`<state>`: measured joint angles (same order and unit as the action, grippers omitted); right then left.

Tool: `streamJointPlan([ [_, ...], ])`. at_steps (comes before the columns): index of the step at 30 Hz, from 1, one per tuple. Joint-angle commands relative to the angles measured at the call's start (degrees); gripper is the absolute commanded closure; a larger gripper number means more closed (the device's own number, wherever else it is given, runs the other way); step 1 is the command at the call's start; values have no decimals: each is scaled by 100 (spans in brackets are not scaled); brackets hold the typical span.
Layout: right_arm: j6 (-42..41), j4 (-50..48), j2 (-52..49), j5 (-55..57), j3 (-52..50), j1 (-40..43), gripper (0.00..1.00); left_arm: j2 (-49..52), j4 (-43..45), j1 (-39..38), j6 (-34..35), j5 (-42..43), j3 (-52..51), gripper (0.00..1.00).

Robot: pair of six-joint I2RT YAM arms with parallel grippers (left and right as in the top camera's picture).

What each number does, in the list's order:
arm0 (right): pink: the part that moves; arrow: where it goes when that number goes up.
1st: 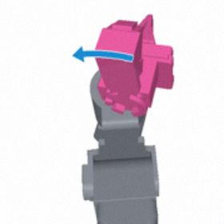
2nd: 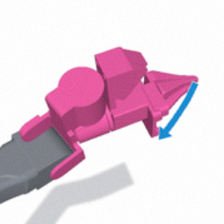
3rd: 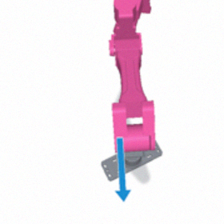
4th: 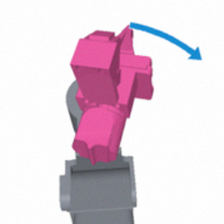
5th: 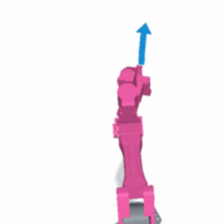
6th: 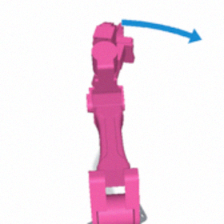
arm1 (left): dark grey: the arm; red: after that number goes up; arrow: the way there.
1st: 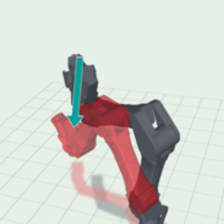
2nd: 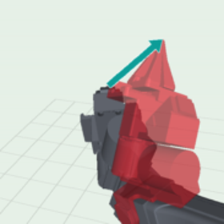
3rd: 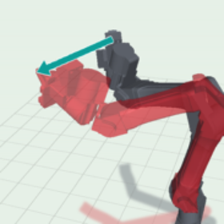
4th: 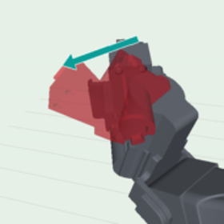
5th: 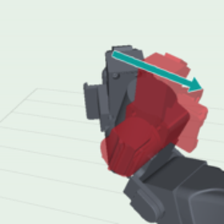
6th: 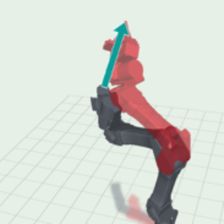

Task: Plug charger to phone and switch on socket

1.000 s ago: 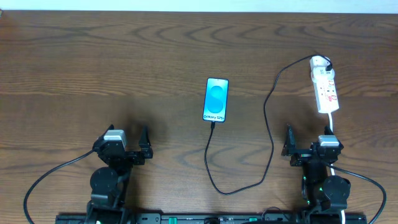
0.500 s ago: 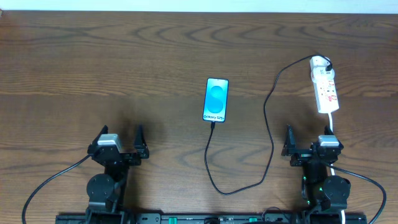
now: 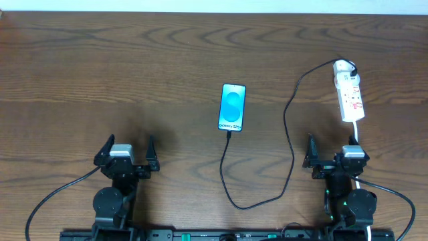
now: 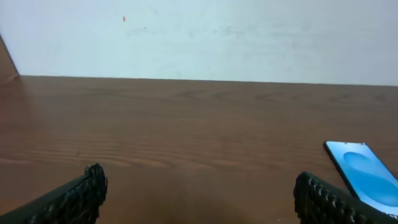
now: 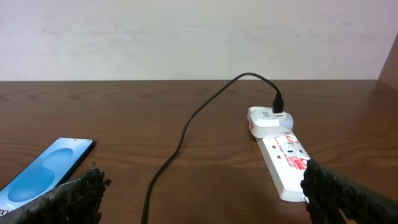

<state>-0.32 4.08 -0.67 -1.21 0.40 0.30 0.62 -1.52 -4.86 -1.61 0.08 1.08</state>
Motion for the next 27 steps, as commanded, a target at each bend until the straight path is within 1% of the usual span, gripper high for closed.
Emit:
streamJointPlan([
  [1, 81, 26, 28, 44, -9, -39, 1, -55, -273, 35, -245, -79, -87, 2],
  [10, 81, 26, 28, 44, -9, -39, 1, -55, -275, 35, -219, -76, -87, 2],
  [14, 81, 26, 28, 44, -9, -39, 1, -55, -273, 35, -92, -76, -85, 2],
  [27, 81, 26, 28, 44, -9, -39, 1, -55, -269, 35, -114, -57, -87, 2],
])
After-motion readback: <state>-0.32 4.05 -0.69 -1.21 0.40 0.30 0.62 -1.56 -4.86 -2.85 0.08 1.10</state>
